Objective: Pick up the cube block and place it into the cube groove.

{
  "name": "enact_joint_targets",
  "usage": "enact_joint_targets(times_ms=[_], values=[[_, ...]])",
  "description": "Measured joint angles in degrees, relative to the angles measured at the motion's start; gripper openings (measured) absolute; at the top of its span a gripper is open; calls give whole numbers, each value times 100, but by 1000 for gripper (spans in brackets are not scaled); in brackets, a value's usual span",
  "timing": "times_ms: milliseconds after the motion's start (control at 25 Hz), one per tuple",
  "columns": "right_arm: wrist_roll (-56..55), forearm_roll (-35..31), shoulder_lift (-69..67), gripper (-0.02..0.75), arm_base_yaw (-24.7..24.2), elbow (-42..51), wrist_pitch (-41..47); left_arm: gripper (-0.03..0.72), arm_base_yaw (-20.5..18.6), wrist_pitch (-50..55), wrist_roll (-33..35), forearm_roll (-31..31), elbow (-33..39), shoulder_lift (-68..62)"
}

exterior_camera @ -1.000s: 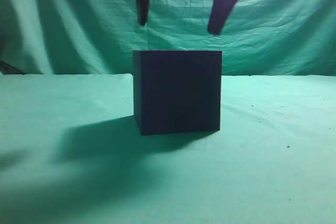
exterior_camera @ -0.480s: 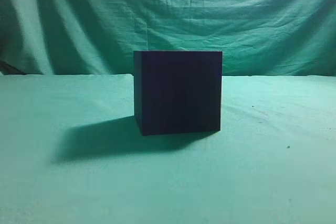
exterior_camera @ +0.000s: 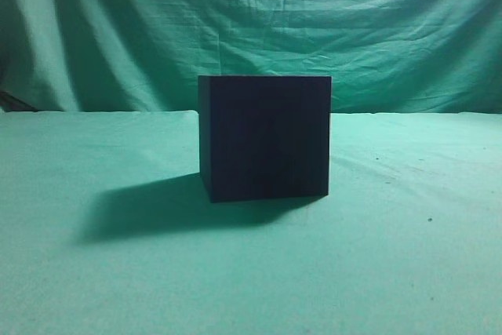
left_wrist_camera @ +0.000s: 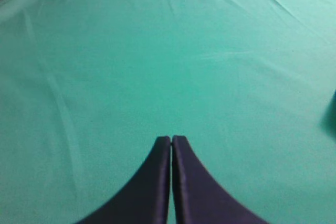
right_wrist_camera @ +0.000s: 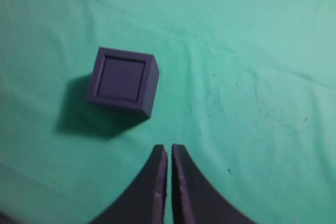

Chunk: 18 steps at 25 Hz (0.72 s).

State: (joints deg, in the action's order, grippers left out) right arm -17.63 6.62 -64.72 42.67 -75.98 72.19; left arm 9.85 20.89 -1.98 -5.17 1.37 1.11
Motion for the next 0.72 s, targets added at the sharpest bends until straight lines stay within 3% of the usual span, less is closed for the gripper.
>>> enact_joint_targets(times_ms=[400, 720], values=[[0, 22, 2114, 0, 0, 1603, -224, 0, 0, 0, 0, 0, 0, 0], [122, -28, 3206, 0, 0, 1863, 72, 0, 0, 0, 0, 0, 0, 0]])
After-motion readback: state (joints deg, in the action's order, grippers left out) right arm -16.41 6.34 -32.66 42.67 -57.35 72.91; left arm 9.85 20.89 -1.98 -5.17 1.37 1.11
